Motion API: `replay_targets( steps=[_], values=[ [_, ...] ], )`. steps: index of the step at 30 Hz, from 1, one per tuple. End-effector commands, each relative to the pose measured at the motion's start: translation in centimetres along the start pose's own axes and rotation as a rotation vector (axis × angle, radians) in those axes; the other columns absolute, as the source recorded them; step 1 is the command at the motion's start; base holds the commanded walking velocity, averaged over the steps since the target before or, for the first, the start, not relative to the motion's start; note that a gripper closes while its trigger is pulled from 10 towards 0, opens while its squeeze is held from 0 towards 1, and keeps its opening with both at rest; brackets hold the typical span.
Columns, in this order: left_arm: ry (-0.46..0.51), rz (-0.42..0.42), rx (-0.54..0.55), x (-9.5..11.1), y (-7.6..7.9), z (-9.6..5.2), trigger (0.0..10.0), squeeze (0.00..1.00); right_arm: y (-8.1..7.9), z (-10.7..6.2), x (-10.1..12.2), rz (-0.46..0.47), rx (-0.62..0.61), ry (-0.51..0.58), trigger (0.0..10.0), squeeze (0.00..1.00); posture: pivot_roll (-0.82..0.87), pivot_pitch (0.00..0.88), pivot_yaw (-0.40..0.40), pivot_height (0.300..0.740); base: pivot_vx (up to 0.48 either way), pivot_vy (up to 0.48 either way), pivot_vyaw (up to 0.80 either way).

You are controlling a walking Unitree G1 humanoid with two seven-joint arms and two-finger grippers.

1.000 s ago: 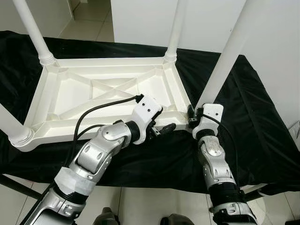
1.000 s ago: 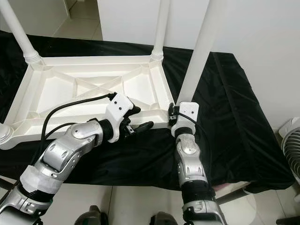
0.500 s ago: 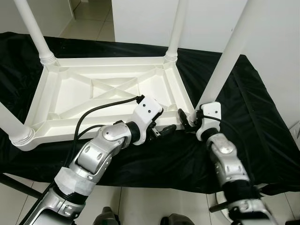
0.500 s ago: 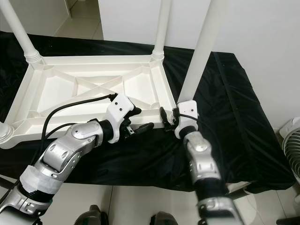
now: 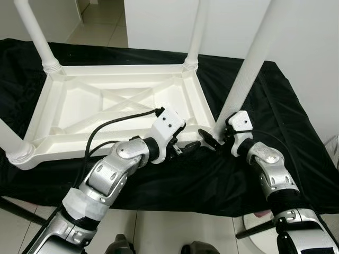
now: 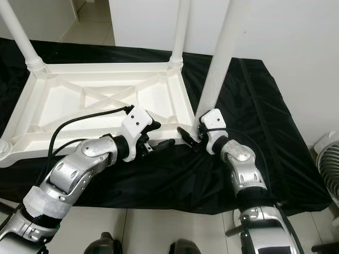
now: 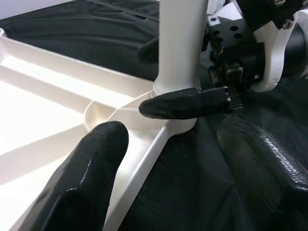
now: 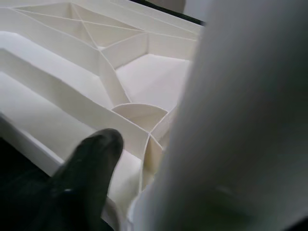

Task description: Building children table

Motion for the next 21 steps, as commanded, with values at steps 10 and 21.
replay_targets(
  steps=[10,21],
  values=[
    [-0.021,0.017,-0.036,0.0,0.1,-0.1,10.0,0.00,-2.5,0.1,-2.4,0.093,0.041,-0.065,0.0,0.00,0.01,0.000,-0.010,0.740,0.000,0.000,0.00],
    [-0.024,0.007,-0.051,-0.2,0.6,0.0,10.0,0.00,-0.7,-0.2,-1.7,0.165,-0.279,-0.032,0.0,0.00,0.00,0.000,-0.008,0.740,0.000,0.000,0.00]
  ],
)
Point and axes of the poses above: a point about 5 cm out from each wrist's last joint towards the gripper, its own z axis pointing out of the wrist towards the gripper, its own x axis along the axis of the wrist's last joint, y = z × x, the point moved 4 cm from there along z, pointing out of the wrist towards the gripper, and after that the axes turned 12 degrees about -z, right-handed, at the moved point
